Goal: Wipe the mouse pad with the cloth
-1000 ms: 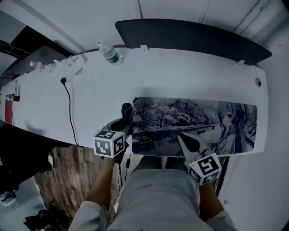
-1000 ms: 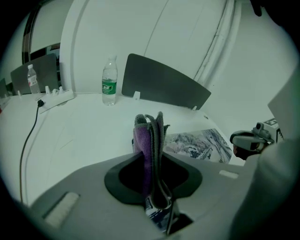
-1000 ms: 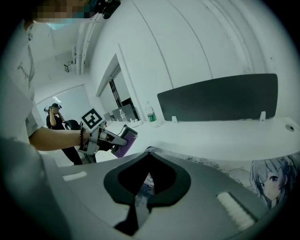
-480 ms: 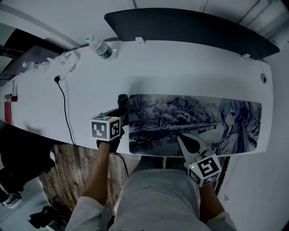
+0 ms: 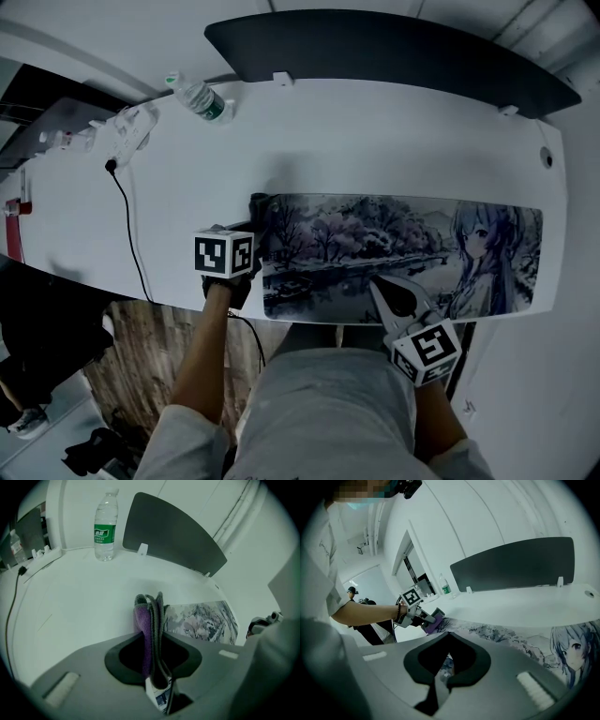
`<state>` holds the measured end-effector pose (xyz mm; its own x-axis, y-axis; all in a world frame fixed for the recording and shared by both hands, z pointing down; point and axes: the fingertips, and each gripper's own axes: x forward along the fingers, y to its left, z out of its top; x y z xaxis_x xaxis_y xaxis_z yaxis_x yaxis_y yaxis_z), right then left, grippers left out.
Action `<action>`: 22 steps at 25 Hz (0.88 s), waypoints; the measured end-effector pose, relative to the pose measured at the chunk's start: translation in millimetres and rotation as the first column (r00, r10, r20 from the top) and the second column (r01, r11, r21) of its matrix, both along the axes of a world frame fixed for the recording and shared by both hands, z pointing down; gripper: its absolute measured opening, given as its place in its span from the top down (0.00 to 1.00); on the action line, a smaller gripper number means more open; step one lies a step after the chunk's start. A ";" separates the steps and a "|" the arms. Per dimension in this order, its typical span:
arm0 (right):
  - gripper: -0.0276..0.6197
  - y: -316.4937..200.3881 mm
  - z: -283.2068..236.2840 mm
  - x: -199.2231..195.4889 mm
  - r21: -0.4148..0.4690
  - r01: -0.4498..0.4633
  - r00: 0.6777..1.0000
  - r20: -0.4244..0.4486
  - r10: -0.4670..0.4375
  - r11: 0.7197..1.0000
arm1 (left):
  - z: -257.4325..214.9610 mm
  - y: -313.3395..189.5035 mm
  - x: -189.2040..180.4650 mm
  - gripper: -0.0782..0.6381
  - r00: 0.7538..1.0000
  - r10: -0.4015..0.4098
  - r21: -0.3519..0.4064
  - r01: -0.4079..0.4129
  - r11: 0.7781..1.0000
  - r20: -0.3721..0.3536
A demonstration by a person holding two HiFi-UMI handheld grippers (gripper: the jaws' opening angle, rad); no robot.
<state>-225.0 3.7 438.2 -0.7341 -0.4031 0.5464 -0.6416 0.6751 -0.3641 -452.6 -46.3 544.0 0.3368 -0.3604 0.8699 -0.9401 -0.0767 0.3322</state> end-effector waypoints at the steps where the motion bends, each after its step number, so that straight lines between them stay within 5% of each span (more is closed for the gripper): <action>1: 0.95 0.1 0.2 0.6 -0.001 -0.002 1.000 -0.002 0.002 1.000 | 1.4 -0.6 1.2 0.74 1.000 0.001 -0.005 -0.001 1.000 -0.007; 14: 0.95 17.0 1.2 12.4 0.001 -0.102 0.995 -0.015 0.102 0.995 | 10.1 -4.7 11.0 0.75 0.997 0.034 -0.036 -0.036 0.999 -0.063; 22: 0.95 21.6 9.0 33.3 -0.019 -0.064 0.998 0.025 0.065 0.998 | 11.2 -6.8 30.3 0.75 0.999 0.050 -0.065 -0.050 0.997 -0.001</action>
